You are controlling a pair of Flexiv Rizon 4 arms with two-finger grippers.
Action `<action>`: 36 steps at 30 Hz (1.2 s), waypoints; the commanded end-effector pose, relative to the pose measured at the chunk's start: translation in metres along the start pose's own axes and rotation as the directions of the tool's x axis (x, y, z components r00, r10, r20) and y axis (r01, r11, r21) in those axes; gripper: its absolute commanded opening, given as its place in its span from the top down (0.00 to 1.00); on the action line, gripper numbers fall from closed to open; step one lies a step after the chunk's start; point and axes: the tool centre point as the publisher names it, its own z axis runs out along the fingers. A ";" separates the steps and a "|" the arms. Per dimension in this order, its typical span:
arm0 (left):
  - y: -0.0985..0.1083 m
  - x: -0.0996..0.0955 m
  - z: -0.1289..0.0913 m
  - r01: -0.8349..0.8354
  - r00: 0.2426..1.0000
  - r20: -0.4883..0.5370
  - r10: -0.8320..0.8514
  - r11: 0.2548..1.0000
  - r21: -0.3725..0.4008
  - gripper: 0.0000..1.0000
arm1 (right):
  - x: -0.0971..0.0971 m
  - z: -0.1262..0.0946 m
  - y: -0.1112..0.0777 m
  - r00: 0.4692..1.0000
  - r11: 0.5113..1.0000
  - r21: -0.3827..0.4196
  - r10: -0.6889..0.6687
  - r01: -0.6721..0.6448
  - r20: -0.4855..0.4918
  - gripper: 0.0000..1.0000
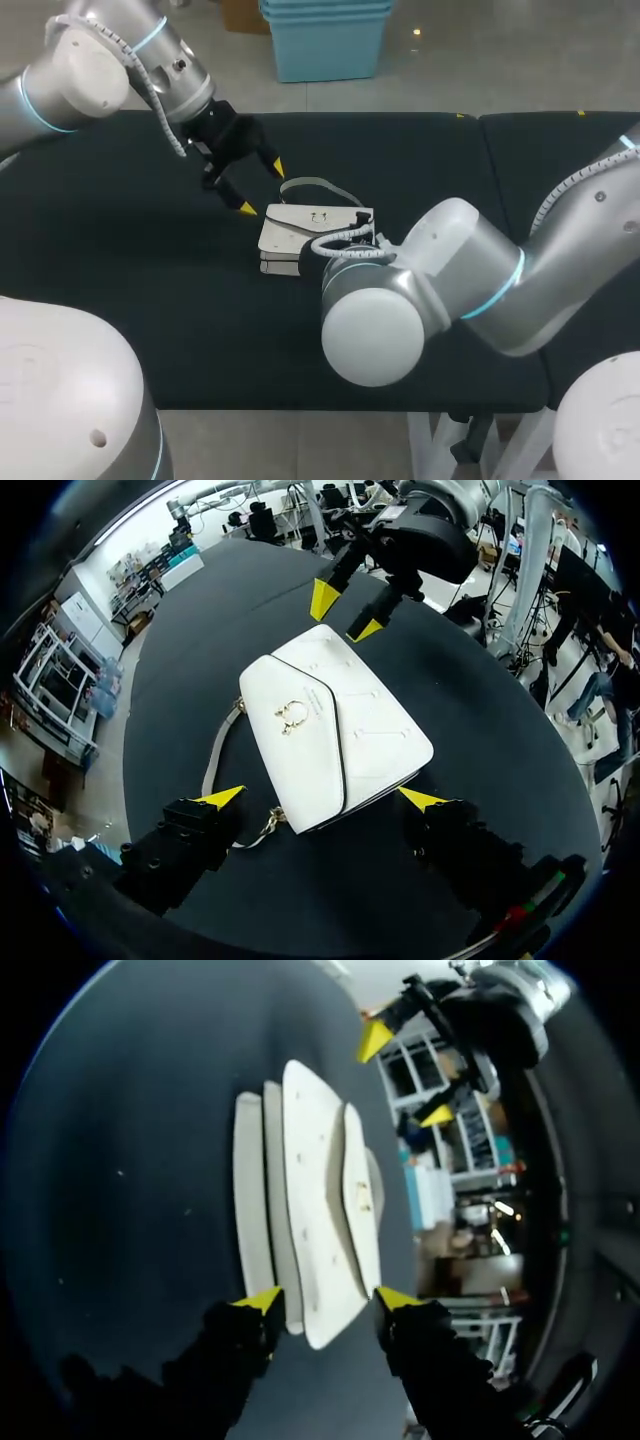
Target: Pick up the bag, open it, inspect its contents, close it, and place it on the opposite side
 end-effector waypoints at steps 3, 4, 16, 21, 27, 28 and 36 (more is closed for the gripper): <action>0.003 -0.002 0.003 0.002 1.000 -0.006 -0.002 1.000 0.005 0.00 | 0.007 0.014 0.000 1.000 1.000 0.015 -0.017 0.017 -0.026 0.50; 0.004 -0.002 0.003 0.002 1.000 -0.007 -0.002 1.000 0.005 0.00 | 0.007 0.015 -0.001 0.999 1.000 0.015 -0.020 0.021 -0.028 0.51; 0.004 -0.003 0.004 0.000 1.000 -0.018 0.000 1.000 0.000 0.00 | 0.010 0.025 -0.001 0.997 0.998 -0.009 -0.069 0.069 -0.019 0.65; 0.003 -0.004 0.007 -0.004 1.000 -0.024 0.004 1.000 -0.003 0.00 | 0.012 0.028 -0.001 0.997 0.997 -0.008 -0.082 0.081 -0.016 0.76; 0.001 -0.004 0.009 -0.016 0.999 -0.028 0.016 1.000 -0.005 0.00 | 0.012 0.029 -0.002 0.996 0.996 -0.002 -0.094 0.094 -0.011 1.00; 0.000 -0.004 0.009 -0.019 0.999 -0.027 0.019 1.000 -0.004 0.00 | 0.012 0.029 -0.002 0.995 0.995 -0.001 -0.095 0.095 -0.011 1.00; -0.013 0.006 0.011 -0.090 0.993 0.071 0.095 0.994 -0.058 0.00 | 0.018 0.029 -0.002 0.997 0.997 0.017 -0.081 0.081 -0.009 1.00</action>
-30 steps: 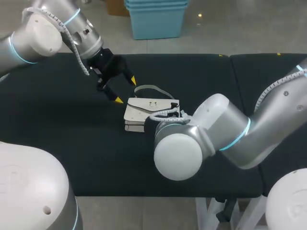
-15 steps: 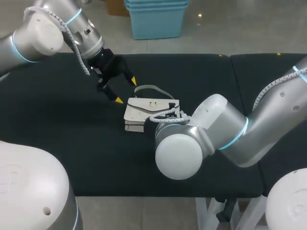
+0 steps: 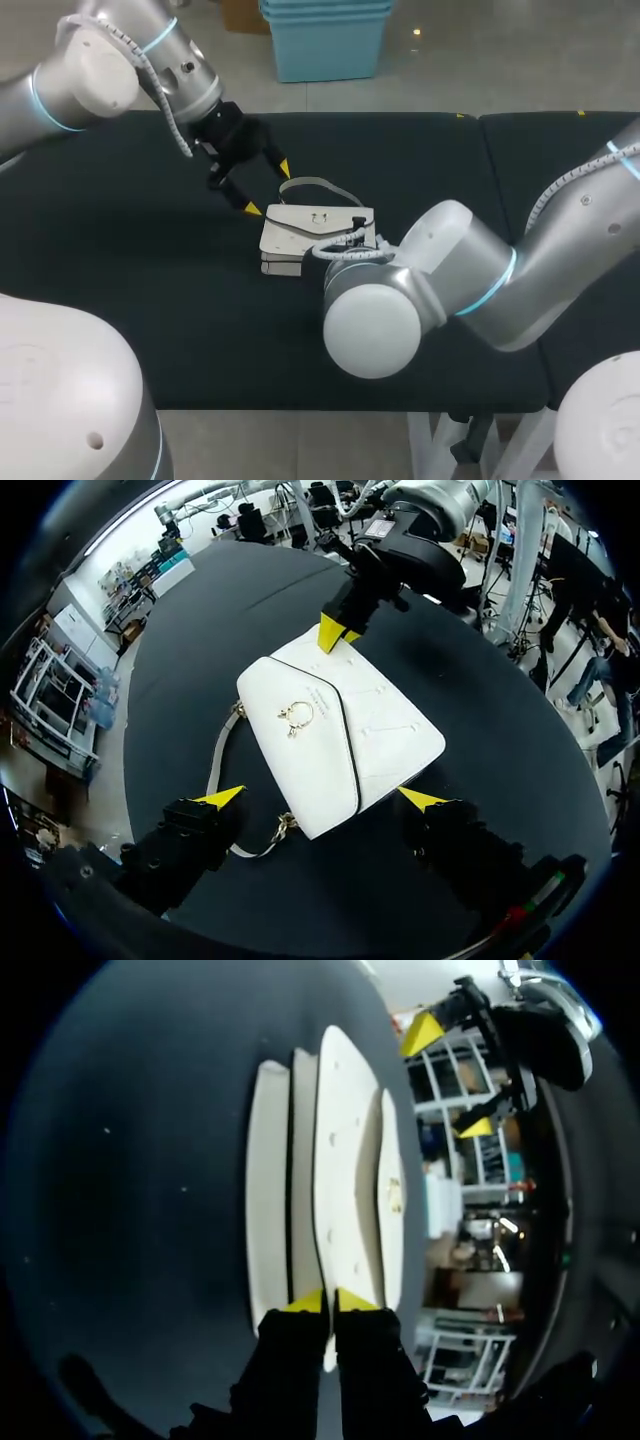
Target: Pick up the bag, open it, inspect its contents, close it, and place it on the opposite side
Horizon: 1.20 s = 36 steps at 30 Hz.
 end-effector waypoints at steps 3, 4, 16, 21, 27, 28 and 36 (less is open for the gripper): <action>-0.021 0.018 0.006 -0.068 0.988 0.133 0.079 0.994 -0.086 0.00 | 0.006 -0.001 0.003 0.999 0.999 0.025 0.038 -0.039 0.014 1.00; -0.023 0.019 0.007 -0.079 0.986 0.141 0.091 0.993 -0.089 0.00 | 0.006 -0.001 0.003 0.999 0.999 0.025 0.038 -0.039 0.014 1.00; -0.031 0.021 0.016 -0.159 0.935 0.309 0.175 0.984 -0.077 0.09 | 0.006 -0.001 0.003 0.999 0.999 0.025 0.038 -0.039 0.014 1.00; -0.027 0.022 0.024 -0.196 0.921 0.329 0.208 0.978 -0.069 0.16 | 0.006 -0.001 0.003 0.999 0.999 0.025 0.038 -0.039 0.014 1.00; -0.022 0.019 0.032 -0.239 0.896 0.367 0.250 0.968 -0.076 0.38 | 0.006 -0.001 0.003 0.999 0.999 0.025 0.038 -0.039 0.014 1.00; -0.022 0.019 0.033 -0.241 0.895 0.370 0.251 0.968 -0.074 0.40 | 0.006 -0.001 0.003 0.999 0.999 0.025 0.038 -0.039 0.014 1.00; -0.018 0.008 0.044 -0.258 0.882 0.392 0.264 0.964 -0.067 0.52 | 0.006 -0.001 0.003 0.999 0.999 0.025 0.038 -0.039 0.014 1.00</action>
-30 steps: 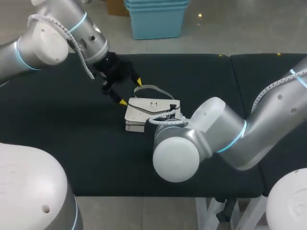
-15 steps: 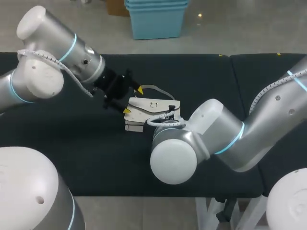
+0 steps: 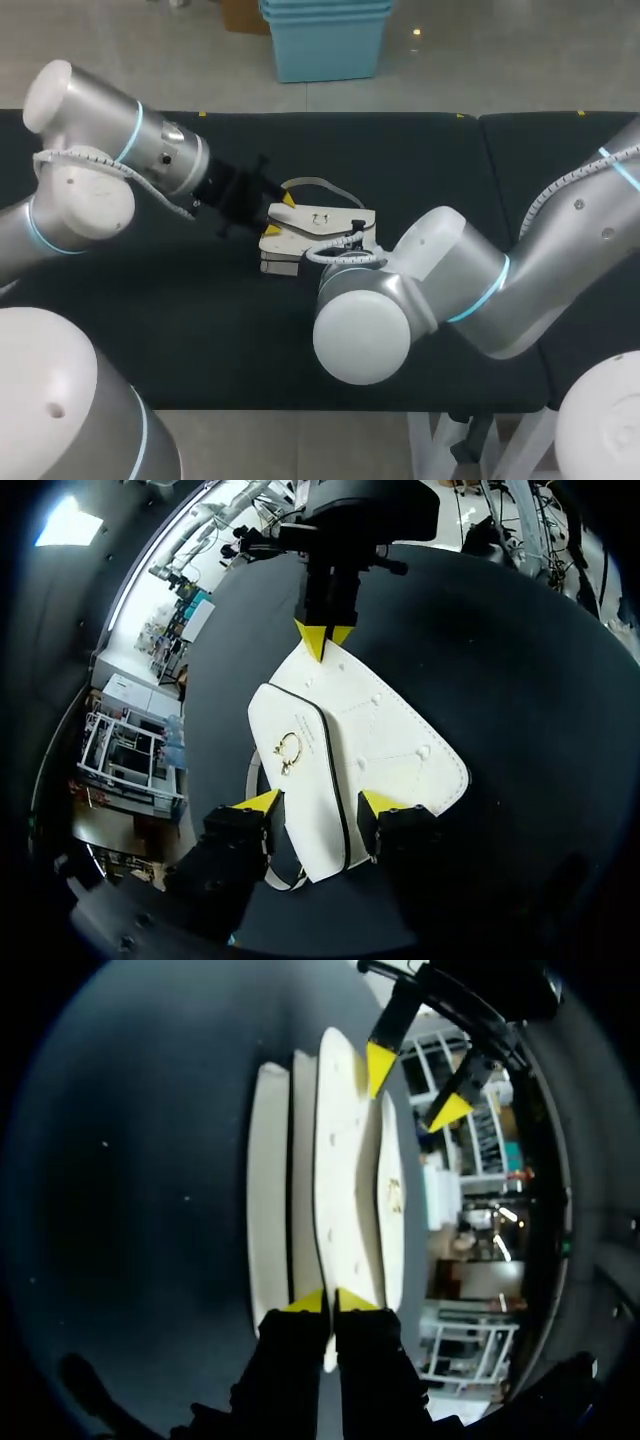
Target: Pick up the bag, open it, inspect its contents, close it, and place it on the opposite side
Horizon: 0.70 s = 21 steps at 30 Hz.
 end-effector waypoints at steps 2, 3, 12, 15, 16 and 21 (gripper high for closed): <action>0.006 0.000 0.013 -0.009 0.999 0.044 0.008 1.000 0.018 0.54 | 0.003 0.001 0.002 1.000 1.000 0.003 0.000 0.000 0.005 1.00; 0.006 0.000 0.014 -0.009 0.999 0.045 0.008 1.000 0.018 0.55 | 0.003 0.001 0.002 1.000 1.000 0.003 0.000 0.000 0.005 1.00; 0.007 -0.007 0.024 -0.018 0.997 0.072 0.016 0.999 0.035 0.61 | 0.003 0.001 0.002 1.000 1.000 0.003 0.000 0.000 0.005 1.00; 0.004 -0.009 0.026 -0.025 0.997 0.075 0.022 0.999 0.033 0.61 | 0.003 0.001 0.002 1.000 1.000 0.003 0.000 0.000 0.005 1.00; 0.004 -0.010 0.026 -0.026 0.997 0.075 0.023 0.999 0.034 0.62 | 0.003 0.001 0.002 1.000 1.000 0.003 0.000 0.000 0.005 1.00; 0.006 -0.014 0.032 -0.013 0.998 0.069 0.011 1.000 0.017 0.89 | 0.003 0.001 0.002 1.000 1.000 0.003 0.000 0.000 0.005 1.00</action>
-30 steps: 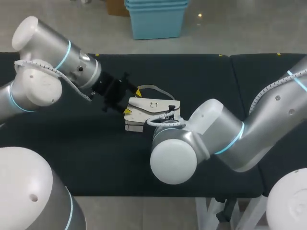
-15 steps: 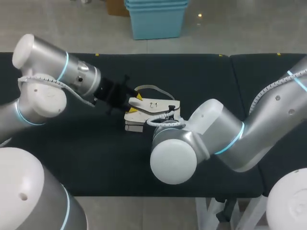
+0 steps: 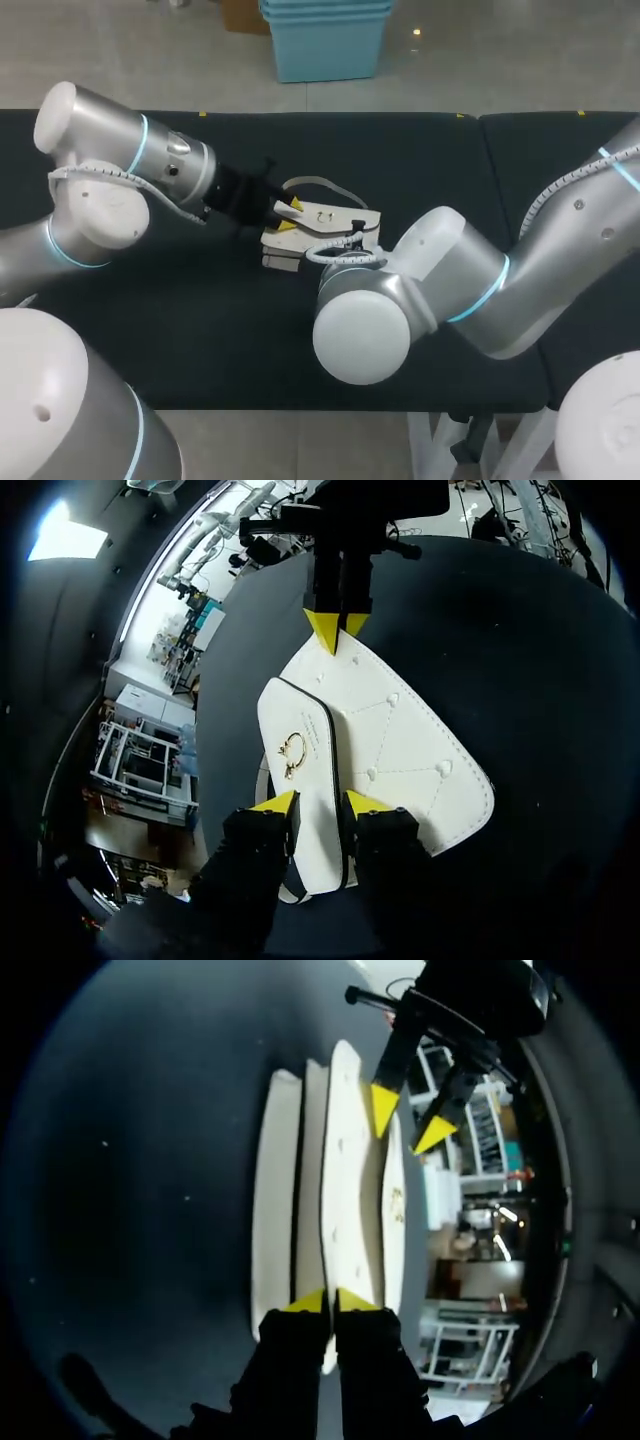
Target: Pick up the bag, open it, inspect its contents, close it, and place it on the opposite side
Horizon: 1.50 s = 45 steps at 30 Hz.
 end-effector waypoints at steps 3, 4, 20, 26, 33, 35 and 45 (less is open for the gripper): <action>0.005 -0.005 0.012 0.029 1.000 0.000 -0.029 0.999 -0.020 1.00 | 0.003 0.001 0.002 1.000 1.000 0.002 0.000 0.000 0.004 1.00; 0.006 -0.006 0.012 0.043 0.999 0.000 -0.043 0.999 -0.029 1.00 | 0.003 0.001 0.002 1.000 1.000 0.002 0.000 0.000 0.004 1.00; 0.025 -0.045 -0.011 0.355 0.925 -0.159 -0.346 0.935 0.029 1.00 | 0.003 0.001 0.002 1.000 1.000 0.002 0.000 0.000 0.004 1.00; 0.025 -0.052 -0.011 0.401 0.896 -0.213 -0.389 0.916 0.014 1.00 | 0.003 0.001 0.002 1.000 1.000 0.002 0.000 0.000 0.004 1.00; 0.028 -0.048 -0.006 0.449 0.869 -0.237 -0.433 0.893 0.013 1.00 | 0.003 0.001 0.002 1.000 1.000 0.002 0.000 0.000 0.004 1.00; 0.027 -0.047 -0.006 0.441 0.873 -0.239 -0.425 0.898 0.012 1.00 | 0.003 0.001 0.002 1.000 1.000 0.002 0.000 0.000 0.004 1.00; 0.015 -0.032 -0.012 0.408 0.900 -0.176 -0.400 0.913 0.009 0.38 | 0.003 0.001 0.002 1.000 1.000 0.002 0.000 0.000 0.004 1.00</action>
